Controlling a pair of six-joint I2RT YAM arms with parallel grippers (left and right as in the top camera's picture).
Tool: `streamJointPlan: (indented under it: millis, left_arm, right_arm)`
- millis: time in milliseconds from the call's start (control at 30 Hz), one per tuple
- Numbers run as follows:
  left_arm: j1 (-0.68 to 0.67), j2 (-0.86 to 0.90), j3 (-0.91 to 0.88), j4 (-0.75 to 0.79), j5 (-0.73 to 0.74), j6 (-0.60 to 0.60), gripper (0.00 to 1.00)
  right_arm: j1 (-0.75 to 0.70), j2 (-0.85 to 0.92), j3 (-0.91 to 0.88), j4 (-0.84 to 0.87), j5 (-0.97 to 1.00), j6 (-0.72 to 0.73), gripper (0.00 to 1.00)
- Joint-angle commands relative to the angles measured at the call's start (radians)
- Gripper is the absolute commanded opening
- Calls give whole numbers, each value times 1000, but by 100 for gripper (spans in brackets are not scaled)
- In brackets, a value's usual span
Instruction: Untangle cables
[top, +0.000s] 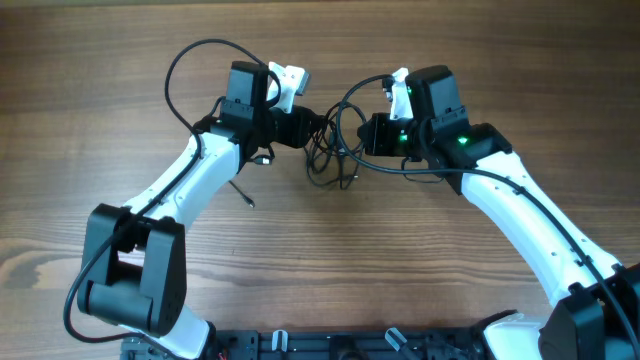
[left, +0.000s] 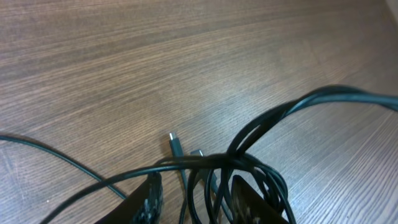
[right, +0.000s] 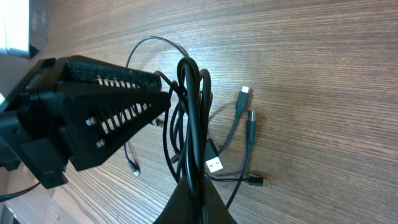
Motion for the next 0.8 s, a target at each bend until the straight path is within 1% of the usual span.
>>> streamJointPlan:
  millis: [0, 100, 233, 333, 467, 500, 533, 633, 667, 700, 733, 767]
  left_arm:
    - [-5, 14, 6, -20, 15, 5, 37]
    - [-13, 27, 6, -25, 2, 16, 36]
    - [-29, 34, 6, -24, -106, 16, 32]
    - [-32, 35, 6, -23, -143, 16, 29]
    - [-33, 37, 6, -23, -169, 13, 20]
    - [-35, 42, 6, -19, -173, 12, 13]
    - [-37, 49, 6, -14, -173, 12, 9]
    - [-54, 88, 6, 0, -173, 11, 8]
    - [-59, 100, 6, 3, -188, -6, 4]
    - [-63, 108, 6, 5, -224, -29, 4]
    - [-66, 108, 6, 5, -298, -68, 4]
    - [-67, 101, 6, 1, -361, -78, 4]
  right_arm:
    - [2, -23, 5, 23, -9, -3, 5]
    - [2, -23, 5, 33, -33, -3, 5]
    - [2, -23, 5, 37, -40, -3, 5]
    - [2, -23, 6, 40, -45, -3, 5]
    - [2, -34, 6, 43, -62, -4, 5]
    - [2, -42, 7, 43, -62, -4, 5]
    - [2, -52, 7, 44, -62, -4, 5]
    - [2, -91, 7, 43, -62, -8, 5]
    - [2, -101, 7, 42, -61, -10, 5]
    - [2, -110, 7, 40, -57, -11, 5]
    - [2, -114, 7, 35, -47, -11, 5]
    - [2, -114, 7, 25, -27, -10, 5]
